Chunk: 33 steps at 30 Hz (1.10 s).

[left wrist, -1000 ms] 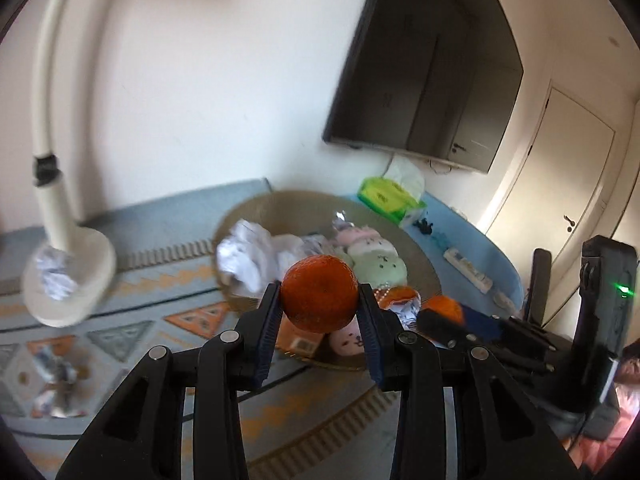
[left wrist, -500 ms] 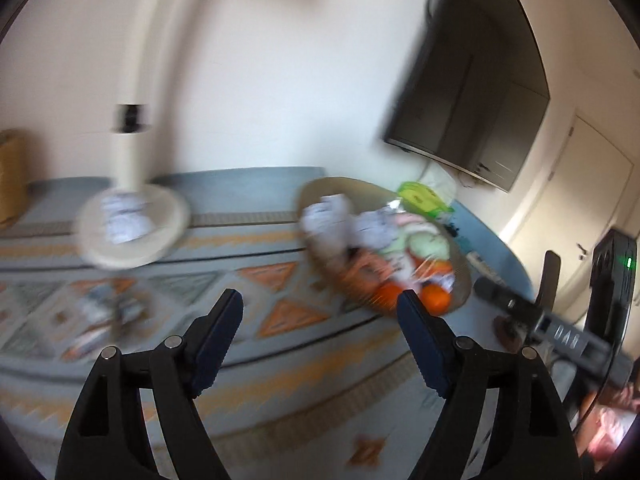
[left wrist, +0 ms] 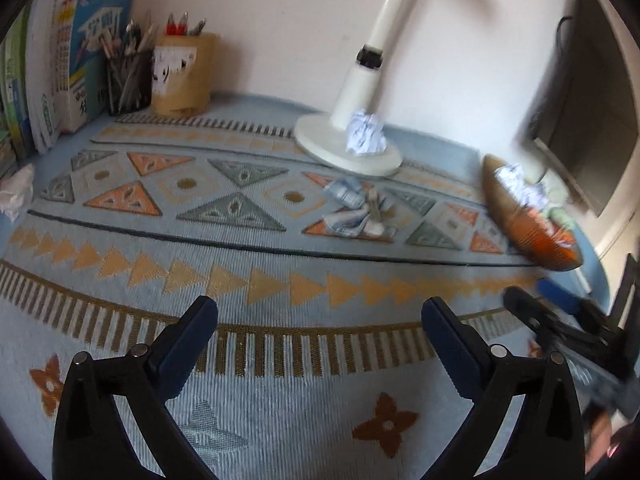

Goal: Organize objects
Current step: 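Move both tools back over the rug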

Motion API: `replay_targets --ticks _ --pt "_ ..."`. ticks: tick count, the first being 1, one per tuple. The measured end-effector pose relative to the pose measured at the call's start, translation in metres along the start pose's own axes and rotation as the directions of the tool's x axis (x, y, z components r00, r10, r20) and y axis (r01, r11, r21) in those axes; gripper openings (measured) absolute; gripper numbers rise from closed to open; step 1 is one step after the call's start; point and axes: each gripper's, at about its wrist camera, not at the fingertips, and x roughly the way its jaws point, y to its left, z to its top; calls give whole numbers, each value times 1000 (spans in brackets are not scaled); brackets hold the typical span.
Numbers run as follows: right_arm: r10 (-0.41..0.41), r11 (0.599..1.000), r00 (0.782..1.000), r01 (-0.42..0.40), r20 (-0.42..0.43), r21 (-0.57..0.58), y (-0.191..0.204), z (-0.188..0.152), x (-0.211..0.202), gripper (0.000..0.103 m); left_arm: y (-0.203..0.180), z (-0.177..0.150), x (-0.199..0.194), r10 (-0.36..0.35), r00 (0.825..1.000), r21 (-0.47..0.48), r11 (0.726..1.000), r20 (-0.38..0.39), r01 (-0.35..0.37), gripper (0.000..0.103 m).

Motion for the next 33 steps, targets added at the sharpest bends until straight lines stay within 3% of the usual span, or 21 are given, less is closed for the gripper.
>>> replay_targets --ticks 2,6,33 --pt "-26 999 1000 26 6 -18 3 -1 0 95 -7 0 5 81 997 21 997 -3 -81 102" --pt "-6 999 1000 6 -15 36 -7 -2 4 97 -6 -1 11 152 988 23 988 -30 -151 102" --pt "16 997 998 -12 -55 76 -16 -2 8 102 -3 -3 14 158 986 19 987 -57 -157 102"
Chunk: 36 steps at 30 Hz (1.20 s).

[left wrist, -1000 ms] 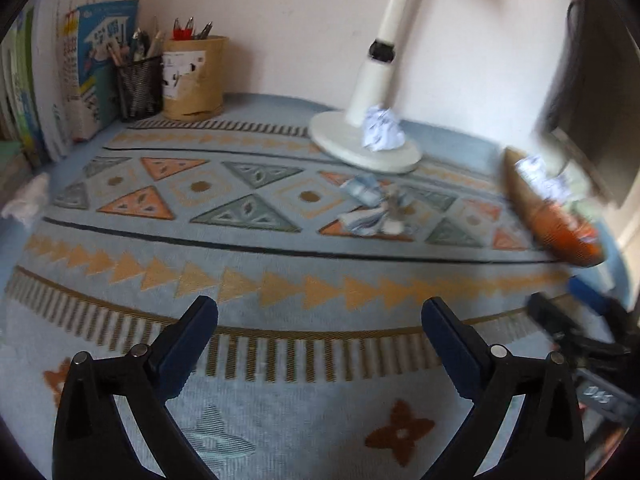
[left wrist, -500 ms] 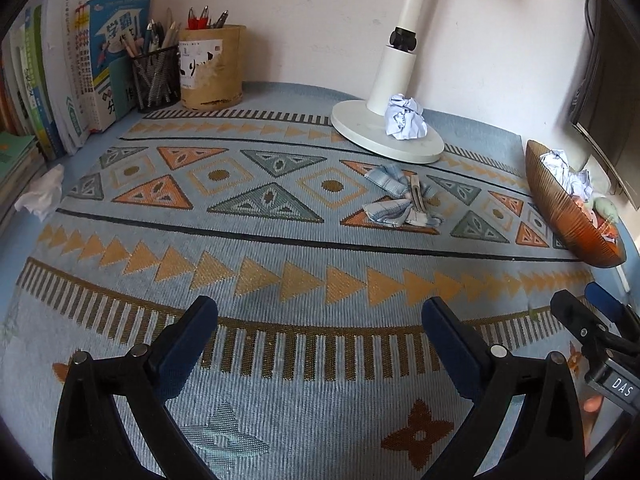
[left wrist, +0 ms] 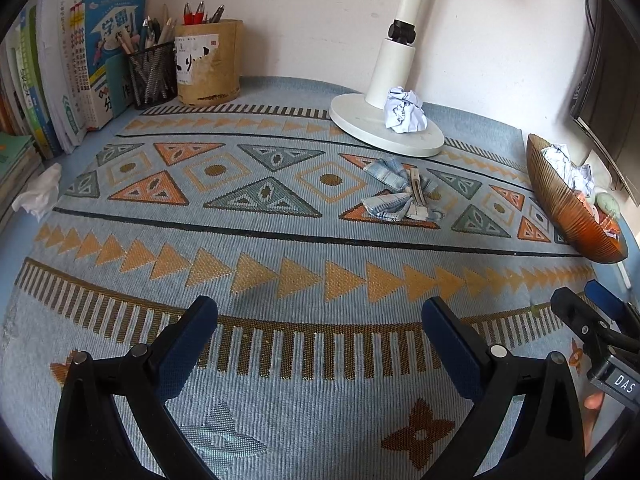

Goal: Organize objects
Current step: 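Move both tools back over the rug, then grasp the checked cloth with the left tool while the right tool grasps the paper ball on the lamp base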

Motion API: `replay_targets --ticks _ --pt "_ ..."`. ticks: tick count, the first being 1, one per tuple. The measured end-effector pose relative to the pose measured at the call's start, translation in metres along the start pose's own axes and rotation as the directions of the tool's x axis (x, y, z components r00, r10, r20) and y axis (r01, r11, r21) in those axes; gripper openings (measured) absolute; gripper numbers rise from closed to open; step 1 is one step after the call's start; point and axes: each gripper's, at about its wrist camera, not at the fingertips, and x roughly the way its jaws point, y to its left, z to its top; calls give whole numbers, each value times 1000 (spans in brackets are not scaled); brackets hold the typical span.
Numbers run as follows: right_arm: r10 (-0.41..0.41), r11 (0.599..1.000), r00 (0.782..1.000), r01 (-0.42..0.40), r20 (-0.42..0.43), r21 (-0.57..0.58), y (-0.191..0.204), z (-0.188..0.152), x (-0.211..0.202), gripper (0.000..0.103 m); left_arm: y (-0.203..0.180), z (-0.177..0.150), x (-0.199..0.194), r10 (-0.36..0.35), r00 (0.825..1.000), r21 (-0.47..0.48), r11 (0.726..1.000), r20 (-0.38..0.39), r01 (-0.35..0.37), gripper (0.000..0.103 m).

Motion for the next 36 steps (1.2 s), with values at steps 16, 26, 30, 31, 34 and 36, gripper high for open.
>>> replay_targets --ticks 16,26,30,31,34,36 --pt "1 1000 1000 -1 -6 5 0 0 0 102 -2 -1 2 -2 1000 5 1000 -7 2 102" --pt "97 993 995 -96 -12 75 -13 13 -1 102 2 16 -6 -204 979 86 976 19 202 102" --pt "106 994 993 -107 56 27 1 73 -2 102 4 58 0 -230 972 138 965 37 223 101" --pt "96 995 994 -96 53 -4 9 87 4 102 1 67 8 -252 967 142 959 21 247 101" --pt "113 990 994 -112 8 -87 42 130 47 101 -9 77 37 -254 967 123 959 -27 255 99" --pt "106 986 994 -108 -17 -130 57 143 78 88 -14 80 59 -297 950 78 949 -94 305 90"
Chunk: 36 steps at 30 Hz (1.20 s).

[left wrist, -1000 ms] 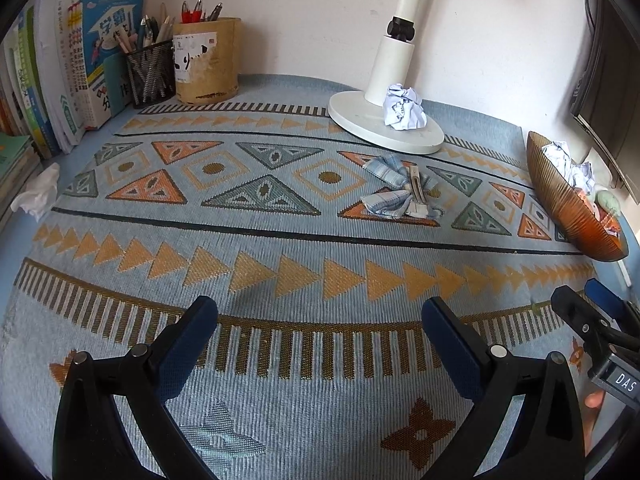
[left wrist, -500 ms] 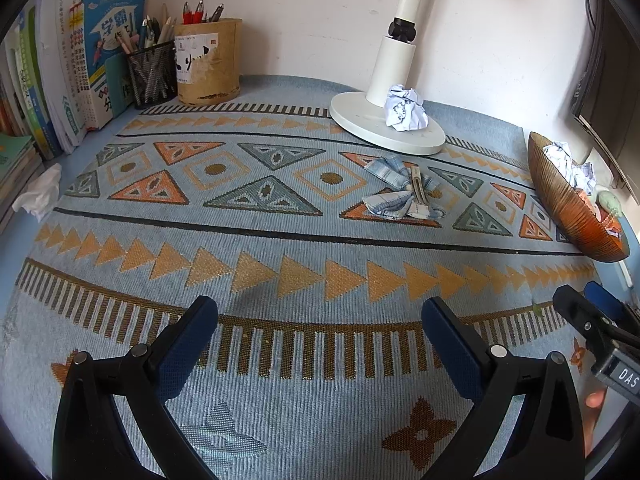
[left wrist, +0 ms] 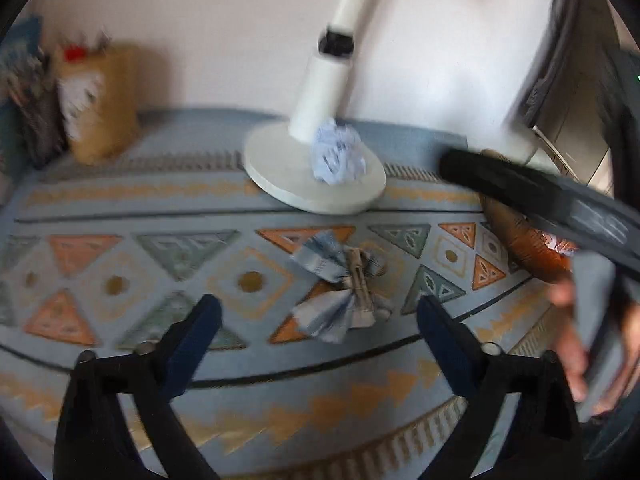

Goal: Organize objects
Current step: 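Grasp the checked cloth with the left tool while the right tool grasps the paper ball on the lamp base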

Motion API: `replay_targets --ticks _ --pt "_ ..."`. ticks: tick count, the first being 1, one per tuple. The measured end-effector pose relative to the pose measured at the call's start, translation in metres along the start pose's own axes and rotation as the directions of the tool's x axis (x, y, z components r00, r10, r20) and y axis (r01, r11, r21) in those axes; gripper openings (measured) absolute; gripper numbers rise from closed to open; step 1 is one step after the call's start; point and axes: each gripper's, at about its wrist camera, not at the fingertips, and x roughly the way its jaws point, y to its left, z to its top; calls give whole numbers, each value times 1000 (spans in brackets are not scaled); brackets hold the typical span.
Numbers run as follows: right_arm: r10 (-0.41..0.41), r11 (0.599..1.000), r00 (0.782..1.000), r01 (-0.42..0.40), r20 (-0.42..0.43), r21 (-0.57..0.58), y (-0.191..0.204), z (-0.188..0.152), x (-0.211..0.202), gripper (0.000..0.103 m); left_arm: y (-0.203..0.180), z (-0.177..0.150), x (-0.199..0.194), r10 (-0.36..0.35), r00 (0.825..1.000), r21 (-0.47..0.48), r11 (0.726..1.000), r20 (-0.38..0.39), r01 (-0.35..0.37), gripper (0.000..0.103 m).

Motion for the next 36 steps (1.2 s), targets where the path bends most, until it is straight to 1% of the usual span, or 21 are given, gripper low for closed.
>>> replay_targets --ticks 1,2,3,4,5,6,7,9,10,11,12,13,15,19,21,24,26,29,31,33,36 --pt "3 1000 1000 -3 -27 -20 4 7 22 79 2 0 7 -55 998 -36 998 -30 54 90" --pt "16 1000 999 -17 -51 -20 1 10 40 78 5 0 13 -120 991 -79 990 -51 116 88" --pt "28 1000 997 -29 -66 -13 -1 12 54 77 7 -1 14 -115 992 -88 990 -55 110 82" --pt "53 999 996 -54 -77 -5 -2 14 70 77 6 -1 13 -65 997 -57 996 -38 63 81" --pt "68 998 994 -68 -80 -4 -3 14 78 77 2 -1 12 19 1000 -11 1000 -14 -19 81" --pt "81 997 993 -82 -80 -5 -2 16 88 77 -1 -1 12 69 998 11 998 2 -69 81" --pt "97 995 992 -98 -76 -8 0 17 95 77 -7 0 13 98 995 40 994 9 -98 81" --pt "117 993 991 -119 -70 -12 4 20 102 77 -16 1 19 112 994 73 991 8 -112 81" --pt "117 993 991 -118 -68 -19 7 21 104 72 -20 1 22 127 992 86 988 14 -128 81" --pt "103 994 992 -106 -74 -39 10 22 108 62 -24 1 28 141 990 108 984 6 -141 74" --pt "97 994 992 -101 -83 -50 10 23 110 42 -28 2 34 142 990 122 983 -14 -140 60" --pt "95 994 993 -99 -74 -51 10 23 109 43 -34 1 34 157 988 156 975 6 -156 49" --pt "76 996 996 -77 -45 -39 5 20 97 42 -39 -1 33 107 994 180 978 1 -106 18" --pt "115 992 993 -113 -29 52 -13 6 49 42 -36 -9 19 93 996 136 986 -1 -92 17" --pt "135 989 991 -133 -26 60 -15 -8 19 42 -39 -22 -1 92 995 123 988 24 -94 17" --pt "144 989 989 -143 -33 40 -17 -51 -34 43 -45 -46 -26 121 992 121 985 46 -126 17" --pt "160 987 985 -157 -71 46 -21 -86 -58 44 -46 -65 -34 174 984 107 979 34 -176 17" --pt "173 984 979 -168 -107 56 -23 -122 -67 44 -45 -82 -38 228 973 103 968 24 -229 17" --pt "105 994 985 -103 -138 20 -23 -141 -67 44 -49 -92 -46 266 962 87 959 56 -270 17" --pt "73 997 986 -71 -152 17 -29 -153 -69 44 -56 -95 -50 288 954 84 952 79 -294 17" --pt "71 997 985 -69 -159 20 -32 -166 -68 44 -51 -92 -39 277 960 67 958 44 -280 18"
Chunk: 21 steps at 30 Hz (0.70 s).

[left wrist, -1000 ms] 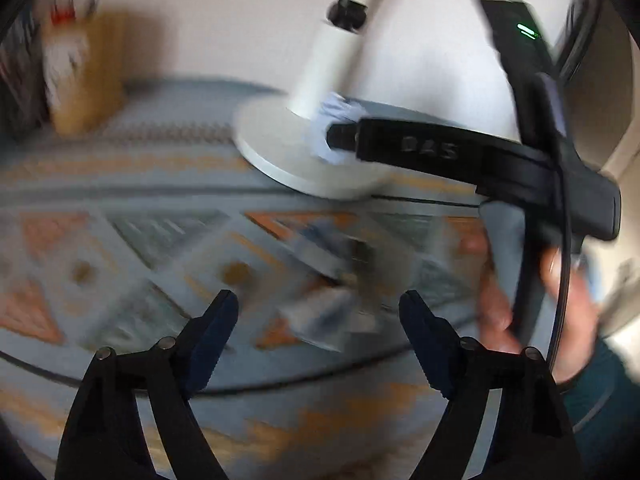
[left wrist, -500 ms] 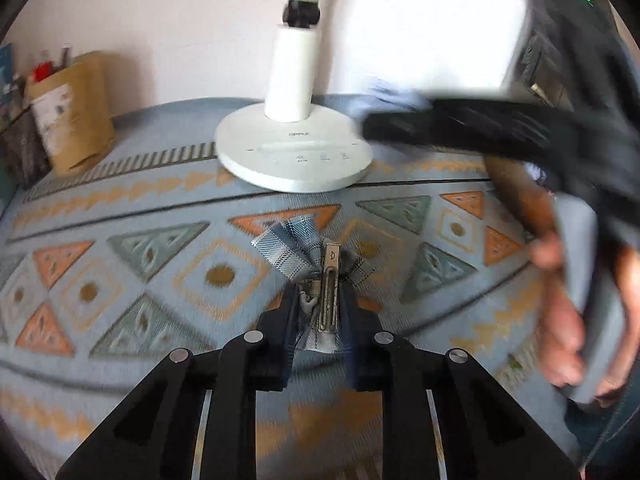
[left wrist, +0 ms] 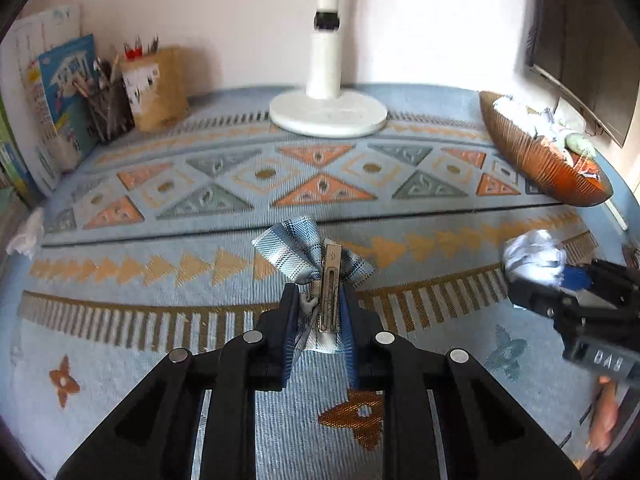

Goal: Organize objects
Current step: 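Grasp the checked cloth with the left tool while the right tool grasps the paper ball on the lamp base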

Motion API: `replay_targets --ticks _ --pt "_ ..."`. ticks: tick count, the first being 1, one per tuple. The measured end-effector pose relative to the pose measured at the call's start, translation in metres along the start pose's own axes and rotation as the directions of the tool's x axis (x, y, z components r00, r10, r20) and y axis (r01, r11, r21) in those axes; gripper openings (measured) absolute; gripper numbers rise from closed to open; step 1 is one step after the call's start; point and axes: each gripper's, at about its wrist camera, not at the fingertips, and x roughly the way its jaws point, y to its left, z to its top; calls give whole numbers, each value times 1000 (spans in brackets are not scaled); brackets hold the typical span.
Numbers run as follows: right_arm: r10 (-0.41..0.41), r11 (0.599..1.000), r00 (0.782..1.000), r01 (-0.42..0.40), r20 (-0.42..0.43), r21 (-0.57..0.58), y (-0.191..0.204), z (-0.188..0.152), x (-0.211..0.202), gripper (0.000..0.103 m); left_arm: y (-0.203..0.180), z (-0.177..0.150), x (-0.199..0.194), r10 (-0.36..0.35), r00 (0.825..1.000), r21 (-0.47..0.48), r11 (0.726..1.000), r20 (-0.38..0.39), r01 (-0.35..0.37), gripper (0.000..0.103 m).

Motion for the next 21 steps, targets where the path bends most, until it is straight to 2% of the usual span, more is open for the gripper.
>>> replay_targets --ticks 2,3,4,8,12,14,15,16,19,21 --pt "24 1000 1000 -24 2 -5 0 1 0 49 7 0 1 -44 999 -34 998 -4 44 18" --pt "41 999 999 -41 -3 0 -2 0 1 62 8 -1 1 -56 998 -44 997 -3 56 18" --pt "34 999 999 -34 0 5 -4 -1 1 66 9 -1 0 -60 998 -48 997 -2 60 18" --pt "17 999 999 -18 27 33 -9 0 -3 66 1 -3 2 -35 999 -27 999 -4 35 18" --pt "23 999 998 -24 52 33 -8 0 -8 66 3 -3 2 -48 999 -40 998 -2 48 18" --pt "23 1000 998 -24 60 18 -6 0 -9 64 3 -3 2 -53 999 -43 998 -2 53 18" --pt "27 1000 997 -28 68 10 -4 0 -10 51 4 -3 2 -54 999 -44 998 -2 54 18" --pt "32 999 996 -32 79 2 -3 -1 -12 44 4 -3 2 -58 998 -47 997 -2 58 18" --pt "0 1000 990 1 141 -8 0 -3 -22 44 6 -3 2 -72 997 -59 996 1 71 18" --pt "-7 1000 989 9 149 -11 1 -4 -24 44 6 -3 2 -74 997 -62 995 2 74 18"
